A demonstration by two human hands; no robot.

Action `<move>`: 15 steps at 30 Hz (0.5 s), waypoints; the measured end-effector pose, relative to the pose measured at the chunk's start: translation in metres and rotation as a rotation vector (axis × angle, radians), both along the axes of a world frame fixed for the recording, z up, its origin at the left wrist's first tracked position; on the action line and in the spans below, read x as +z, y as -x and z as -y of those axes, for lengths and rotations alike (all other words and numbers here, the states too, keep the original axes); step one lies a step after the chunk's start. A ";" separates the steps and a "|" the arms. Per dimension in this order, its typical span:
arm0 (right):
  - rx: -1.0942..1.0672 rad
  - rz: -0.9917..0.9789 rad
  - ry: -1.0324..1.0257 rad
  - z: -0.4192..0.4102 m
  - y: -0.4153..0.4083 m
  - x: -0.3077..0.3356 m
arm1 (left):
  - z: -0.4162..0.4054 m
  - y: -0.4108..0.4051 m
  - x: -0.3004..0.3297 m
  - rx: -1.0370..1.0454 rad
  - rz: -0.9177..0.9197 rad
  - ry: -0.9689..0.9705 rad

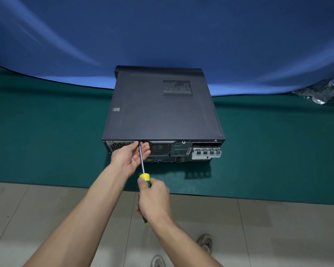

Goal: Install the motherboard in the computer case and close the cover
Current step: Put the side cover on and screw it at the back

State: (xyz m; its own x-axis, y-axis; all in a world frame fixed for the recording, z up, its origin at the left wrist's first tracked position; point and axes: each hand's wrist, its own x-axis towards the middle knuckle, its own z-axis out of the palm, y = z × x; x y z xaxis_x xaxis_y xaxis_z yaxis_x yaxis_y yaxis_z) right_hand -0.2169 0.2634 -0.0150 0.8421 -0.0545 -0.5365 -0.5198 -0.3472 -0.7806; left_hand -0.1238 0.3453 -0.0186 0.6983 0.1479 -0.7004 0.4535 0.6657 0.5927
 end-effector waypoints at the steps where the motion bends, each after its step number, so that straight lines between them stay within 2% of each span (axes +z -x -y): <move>1: -0.002 -0.006 -0.016 -0.001 0.000 0.000 | 0.000 -0.001 0.000 0.000 -0.001 -0.009; 10: -0.126 -0.200 -0.317 -0.006 -0.006 0.010 | -0.003 -0.001 0.004 -0.040 -0.019 0.017; 15: -0.244 -0.356 -0.650 -0.008 -0.006 0.020 | -0.015 0.003 0.008 -0.330 -0.040 -0.079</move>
State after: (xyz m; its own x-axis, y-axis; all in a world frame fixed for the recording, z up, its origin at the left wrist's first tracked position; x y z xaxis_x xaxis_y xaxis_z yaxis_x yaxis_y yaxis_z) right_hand -0.2109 0.2715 0.0046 0.6182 0.2018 -0.7597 -0.7797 0.2798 -0.5602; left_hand -0.1272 0.3604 -0.0105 0.6899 -0.0261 -0.7235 0.6605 0.4318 0.6143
